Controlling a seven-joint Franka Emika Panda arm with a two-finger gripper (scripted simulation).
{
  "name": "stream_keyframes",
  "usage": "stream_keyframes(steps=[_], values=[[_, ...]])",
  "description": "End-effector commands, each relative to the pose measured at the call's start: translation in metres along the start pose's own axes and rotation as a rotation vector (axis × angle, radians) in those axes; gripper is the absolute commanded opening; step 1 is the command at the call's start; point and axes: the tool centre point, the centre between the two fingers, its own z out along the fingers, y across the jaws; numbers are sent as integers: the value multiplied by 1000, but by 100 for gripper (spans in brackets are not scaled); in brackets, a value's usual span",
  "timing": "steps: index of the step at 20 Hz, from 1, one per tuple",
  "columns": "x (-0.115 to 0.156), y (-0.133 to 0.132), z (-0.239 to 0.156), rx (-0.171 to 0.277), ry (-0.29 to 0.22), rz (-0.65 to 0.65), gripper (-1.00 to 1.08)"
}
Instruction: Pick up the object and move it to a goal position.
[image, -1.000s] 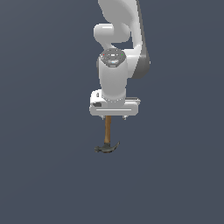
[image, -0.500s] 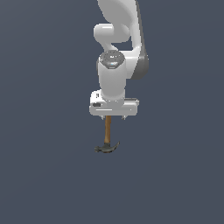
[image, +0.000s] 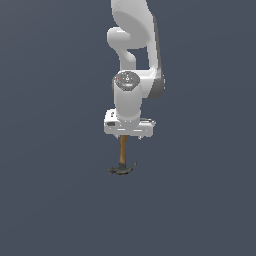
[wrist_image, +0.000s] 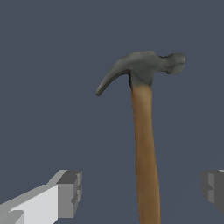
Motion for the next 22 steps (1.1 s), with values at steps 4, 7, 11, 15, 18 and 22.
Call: stream_keyframes(steps=[4,7,11,15,18,22], values=[[-14,5,33,-8,8,42,100],[-21,8,44,-11,12,58,100],[-26,10,54,-14,14,71,100],[-28,10,57,-15,15,75,100],[-27,10,58,-15,14,74,100],[-28,10,69,-15,14,74,100]])
